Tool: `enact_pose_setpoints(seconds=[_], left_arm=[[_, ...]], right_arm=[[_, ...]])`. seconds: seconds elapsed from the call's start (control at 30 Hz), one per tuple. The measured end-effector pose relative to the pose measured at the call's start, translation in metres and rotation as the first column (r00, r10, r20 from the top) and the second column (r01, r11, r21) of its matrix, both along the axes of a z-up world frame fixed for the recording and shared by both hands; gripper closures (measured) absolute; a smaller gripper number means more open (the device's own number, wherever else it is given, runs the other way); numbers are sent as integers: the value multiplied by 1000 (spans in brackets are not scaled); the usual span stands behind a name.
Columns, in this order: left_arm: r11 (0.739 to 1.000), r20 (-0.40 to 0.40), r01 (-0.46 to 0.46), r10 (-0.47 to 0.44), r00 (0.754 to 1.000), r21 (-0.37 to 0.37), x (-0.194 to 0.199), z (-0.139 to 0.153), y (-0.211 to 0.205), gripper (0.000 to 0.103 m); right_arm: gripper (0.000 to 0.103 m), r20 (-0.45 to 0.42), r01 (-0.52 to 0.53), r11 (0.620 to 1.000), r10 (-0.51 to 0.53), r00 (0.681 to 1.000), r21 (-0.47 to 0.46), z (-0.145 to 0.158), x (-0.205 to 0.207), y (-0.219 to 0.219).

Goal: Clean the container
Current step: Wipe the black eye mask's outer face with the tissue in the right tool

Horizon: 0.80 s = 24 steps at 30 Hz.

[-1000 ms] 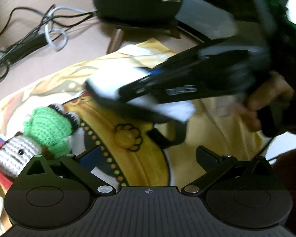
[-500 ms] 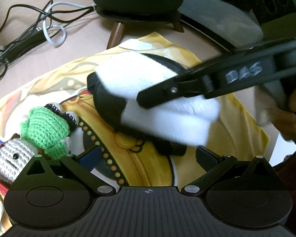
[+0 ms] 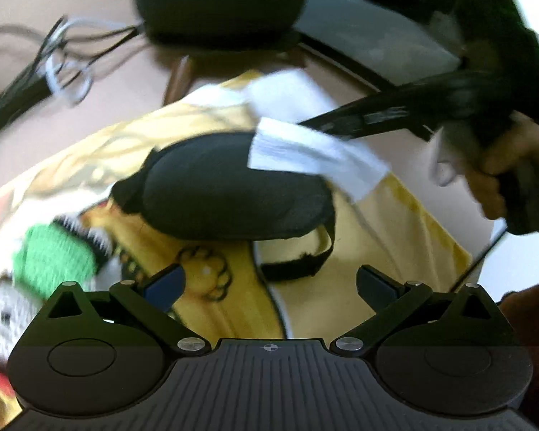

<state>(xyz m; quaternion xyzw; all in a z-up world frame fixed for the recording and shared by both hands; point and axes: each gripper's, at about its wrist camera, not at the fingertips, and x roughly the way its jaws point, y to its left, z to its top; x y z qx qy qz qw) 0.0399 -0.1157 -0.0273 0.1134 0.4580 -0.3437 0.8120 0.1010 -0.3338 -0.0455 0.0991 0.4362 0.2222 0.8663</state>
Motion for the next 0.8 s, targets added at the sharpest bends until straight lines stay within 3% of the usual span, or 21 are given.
enact_pose_setpoints(seconds=[0.1, 0.2, 0.33, 0.43, 0.53, 0.63, 0.8], left_arm=[[999, 46, 31, -33, 998, 45, 4, 1, -5, 0], [998, 49, 9, -12, 999, 67, 14, -2, -3, 0], [996, 124, -45, 35, 992, 77, 26, 10, 11, 0], [993, 122, -100, 92, 988, 61, 33, 17, 23, 0], [994, 61, -108, 106, 993, 27, 29, 16, 26, 0], [999, 41, -42, 41, 998, 30, 17, 13, 13, 0], [998, 63, 62, -62, 996, 4, 0, 12, -7, 0]], right_arm=[[85, -56, -45, 993, 52, 997, 111, -6, 2, 8], [85, -61, -108, 977, 121, 991, 181, 0, -4, 18], [85, -61, -186, 944, 210, 976, 273, 8, -12, 30], [85, -28, -167, 938, 184, 983, 305, 22, -1, 30], [85, 38, -188, 944, 185, 982, 273, 31, 18, 46], [85, 34, -235, 947, 234, 972, 218, 19, 32, 72], [85, 127, -286, 954, 296, 947, -92, 6, 26, 99]])
